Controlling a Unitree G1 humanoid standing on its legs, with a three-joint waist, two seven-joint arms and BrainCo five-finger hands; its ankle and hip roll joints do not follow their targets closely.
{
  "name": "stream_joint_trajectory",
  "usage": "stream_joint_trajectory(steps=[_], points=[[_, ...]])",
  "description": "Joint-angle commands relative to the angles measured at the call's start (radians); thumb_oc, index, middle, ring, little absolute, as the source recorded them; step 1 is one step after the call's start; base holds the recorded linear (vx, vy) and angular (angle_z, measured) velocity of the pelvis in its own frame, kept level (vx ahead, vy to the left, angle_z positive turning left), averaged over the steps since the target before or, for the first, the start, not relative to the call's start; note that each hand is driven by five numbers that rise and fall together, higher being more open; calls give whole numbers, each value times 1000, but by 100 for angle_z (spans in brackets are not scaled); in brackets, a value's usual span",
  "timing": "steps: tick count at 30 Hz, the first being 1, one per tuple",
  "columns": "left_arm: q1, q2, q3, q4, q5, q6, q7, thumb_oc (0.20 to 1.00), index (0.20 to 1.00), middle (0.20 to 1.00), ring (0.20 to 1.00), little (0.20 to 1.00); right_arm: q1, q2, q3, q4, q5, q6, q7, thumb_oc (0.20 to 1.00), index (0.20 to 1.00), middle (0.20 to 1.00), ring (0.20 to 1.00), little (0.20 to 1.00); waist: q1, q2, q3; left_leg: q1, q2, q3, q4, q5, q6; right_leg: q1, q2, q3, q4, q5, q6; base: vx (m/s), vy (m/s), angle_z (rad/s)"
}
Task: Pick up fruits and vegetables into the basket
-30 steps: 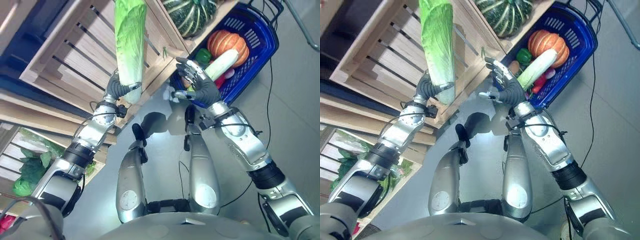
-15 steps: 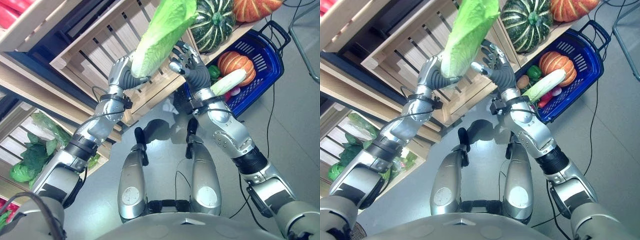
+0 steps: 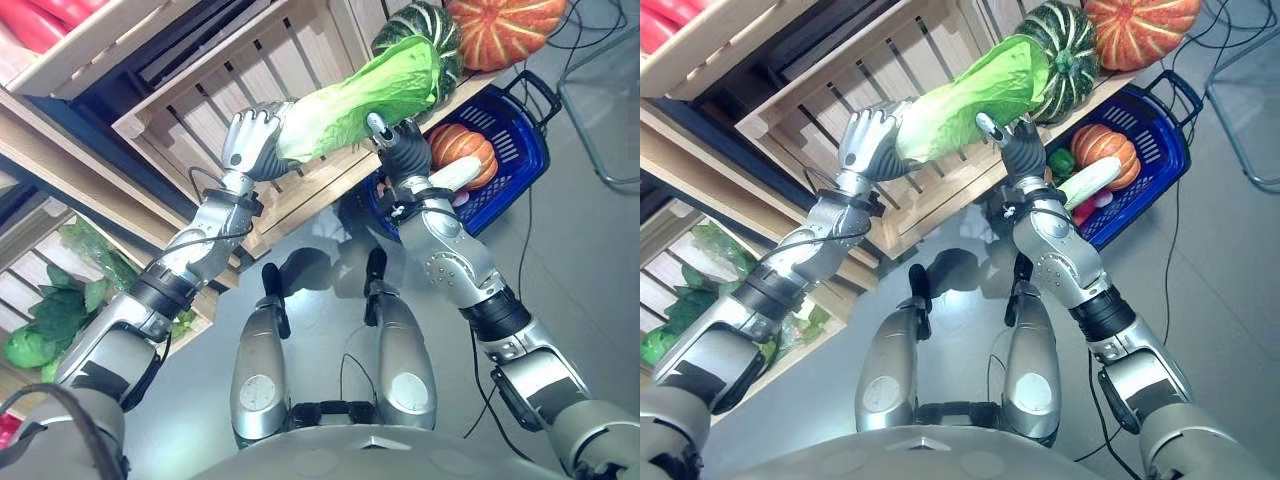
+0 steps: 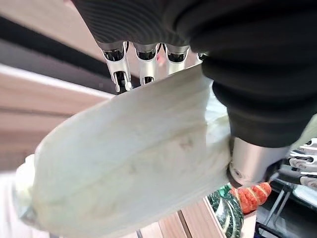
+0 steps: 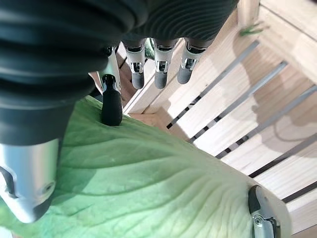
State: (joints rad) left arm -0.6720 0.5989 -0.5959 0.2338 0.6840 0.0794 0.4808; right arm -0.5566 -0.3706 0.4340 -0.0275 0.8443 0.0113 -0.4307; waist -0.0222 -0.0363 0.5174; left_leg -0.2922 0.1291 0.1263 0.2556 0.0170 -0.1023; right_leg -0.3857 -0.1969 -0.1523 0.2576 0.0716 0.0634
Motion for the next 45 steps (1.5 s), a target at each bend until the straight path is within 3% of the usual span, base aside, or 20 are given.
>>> stream_joint_trajectory(steps=[1, 13, 18, 24, 28, 30, 31, 32, 43, 44, 45], points=[[-34, -62, -186, -73, 238, -38, -10, 200, 200, 200, 200, 200, -72, 110, 81, -66, 29, -45, 42, 1000, 1000, 1000, 1000, 1000, 7, -7, -87, -31, -16, -7, 30, -8, 41, 67, -41, -12, -24, -13, 34, 0, 0, 0], [-64, -105, -287, -50, 341, 17, -87, 200, 200, 200, 200, 200, -110, 132, 135, -39, 33, -22, 35, 1000, 1000, 1000, 1000, 1000, 2, -4, -87, -27, -16, -10, 20, -4, 39, 69, -48, -9, -32, -7, 41, 0, 0, 0], [-76, -129, -328, -52, 354, 89, -187, 200, 200, 200, 200, 200, -134, 144, 153, -21, 38, -40, 41, 1000, 1000, 1000, 1000, 1000, 3, 1, -86, -22, -19, -12, 8, -2, 40, 73, -52, -12, -39, -6, 47, 0, 0, 0], [-71, -174, -354, -52, 332, 111, -265, 200, 200, 200, 200, 200, -157, 162, 156, -35, 48, -71, 94, 1000, 1000, 1000, 1000, 1000, 3, 3, -84, -20, -20, -12, 1, -1, 40, 76, -55, -16, -44, -6, 52, 0, 0, 0], [-79, -202, -383, -75, 361, 110, -334, 200, 200, 200, 200, 200, -195, 180, 151, -64, 4, -38, 100, 1000, 1000, 1000, 1000, 1000, 2, 6, -84, -19, -22, -15, 1, -5, 41, 76, -58, -15, -45, -7, 55, -9, 4, 0], [-86, -211, -402, -86, 378, 128, -385, 200, 200, 200, 200, 200, -229, 179, 147, -71, -47, -14, 55, 1000, 1000, 1000, 1000, 1000, 2, 9, -87, -16, -22, -14, -3, -5, 42, 79, -59, -15, -49, -6, 58, 0, 0, 0], [-88, -211, -405, -85, 378, 133, -395, 200, 200, 200, 200, 200, -236, 179, 145, -74, -66, -11, 42, 526, 526, 526, 526, 526, 1, 10, -88, -14, -22, -13, -5, -4, 42, 81, -59, -15, -50, -6, 58, 0, 0, 0], [-90, -212, -408, -85, 380, 137, -401, 200, 200, 200, 200, 200, -242, 176, 143, -76, -77, -14, 30, 200, 200, 200, 200, 200, 1, 10, -87, -13, -22, -13, -5, -5, 42, 81, -59, -14, -51, -6, 58, 0, 0, 0], [-84, -221, -428, -77, 370, 176, -431, 200, 200, 200, 200, 200, -278, 170, 95, -80, -192, -12, -42, 200, 200, 200, 200, 200, -7, 24, -91, -5, -21, -12, -13, -8, 39, 87, -62, -10, -60, -5, 63, 0, 0, 0], [-82, -219, -426, -79, 365, 179, -428, 319, 319, 319, 319, 319, -280, 168, 90, -81, -202, -9, -46, 200, 200, 200, 200, 200, -8, 26, -90, -4, -21, -12, -15, -8, 39, 87, -61, -9, -60, -5, 62, 0, 0, 0], [-83, -219, -426, -78, 363, 179, -428, 523, 523, 523, 523, 523, -281, 168, 88, -81, -205, -6, -47, 200, 200, 200, 200, 200, -8, 26, -90, -3, -21, -11, -16, -8, 39, 87, -61, -8, -61, -5, 62, 0, 0, 0]])
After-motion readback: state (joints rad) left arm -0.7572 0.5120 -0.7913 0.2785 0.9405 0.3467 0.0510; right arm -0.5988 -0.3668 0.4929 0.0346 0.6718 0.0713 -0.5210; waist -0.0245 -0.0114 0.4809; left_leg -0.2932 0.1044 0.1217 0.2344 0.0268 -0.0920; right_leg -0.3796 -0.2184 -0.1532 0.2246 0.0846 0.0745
